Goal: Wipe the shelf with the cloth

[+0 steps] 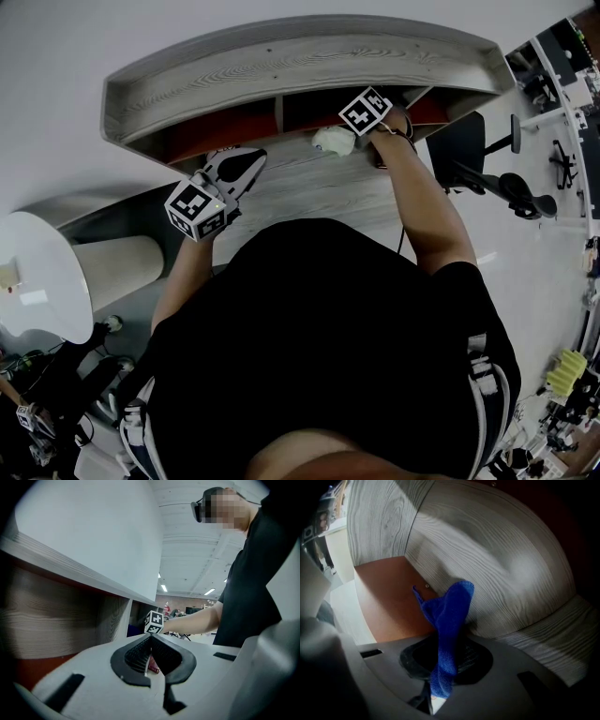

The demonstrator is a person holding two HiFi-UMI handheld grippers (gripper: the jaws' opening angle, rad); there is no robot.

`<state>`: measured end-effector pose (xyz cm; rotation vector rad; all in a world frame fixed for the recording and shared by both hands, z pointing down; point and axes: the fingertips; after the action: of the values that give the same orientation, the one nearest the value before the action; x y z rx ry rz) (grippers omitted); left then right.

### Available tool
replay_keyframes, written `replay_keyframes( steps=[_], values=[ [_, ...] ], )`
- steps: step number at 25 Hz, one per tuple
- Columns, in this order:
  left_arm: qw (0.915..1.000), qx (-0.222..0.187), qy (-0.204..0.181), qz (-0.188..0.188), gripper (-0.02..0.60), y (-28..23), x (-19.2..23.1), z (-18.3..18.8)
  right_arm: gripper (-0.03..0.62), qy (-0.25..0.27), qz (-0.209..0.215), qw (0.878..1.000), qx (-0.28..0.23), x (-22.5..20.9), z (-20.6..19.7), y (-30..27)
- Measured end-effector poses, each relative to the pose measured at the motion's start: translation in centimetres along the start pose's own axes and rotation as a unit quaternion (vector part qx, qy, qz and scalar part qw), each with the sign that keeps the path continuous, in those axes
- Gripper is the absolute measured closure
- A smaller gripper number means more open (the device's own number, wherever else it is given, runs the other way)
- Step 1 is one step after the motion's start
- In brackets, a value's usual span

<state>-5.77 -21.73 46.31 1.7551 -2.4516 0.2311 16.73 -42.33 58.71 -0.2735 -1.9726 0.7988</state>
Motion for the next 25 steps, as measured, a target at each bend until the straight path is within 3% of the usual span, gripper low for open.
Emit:
replay_keyframes(
  steps=[6, 13, 18, 25],
  values=[
    [1.0, 0.001, -0.002, 0.0, 0.565, -0.1, -0.5, 0.1, 0.539, -0.01, 0.02, 1.0, -0.008, 0.3, 0.3, 0.3],
    [1.0, 0.002, -0.006, 0.005, 0.565, 0.2, -1.0, 0.0, 0.537, -0.054, 0.084, 0.994, -0.036, 2.4, 2.4, 1.5],
    [0.9999, 0.006, -0.008, 0.013, 0.565, 0.8, -1.4, -0.3, 0.537, -0.122, 0.16, 0.978, -0.053, 4.9, 4.1, 2.1],
    [0.9998, 0.006, -0.002, 0.021, 0.565, 1.6, -1.5, -1.0, 0.538, -0.175, 0.206, 0.959, -0.079, 6.9, 6.6, 2.9]
  ],
)
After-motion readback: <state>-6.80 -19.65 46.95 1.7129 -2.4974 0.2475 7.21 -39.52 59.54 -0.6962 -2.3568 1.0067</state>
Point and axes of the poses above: the fingertips, and each gripper's own axes: y backward along the fingers, x to its left, z out of its top, and after that the axes turned 12 degrees about -z, right-handed
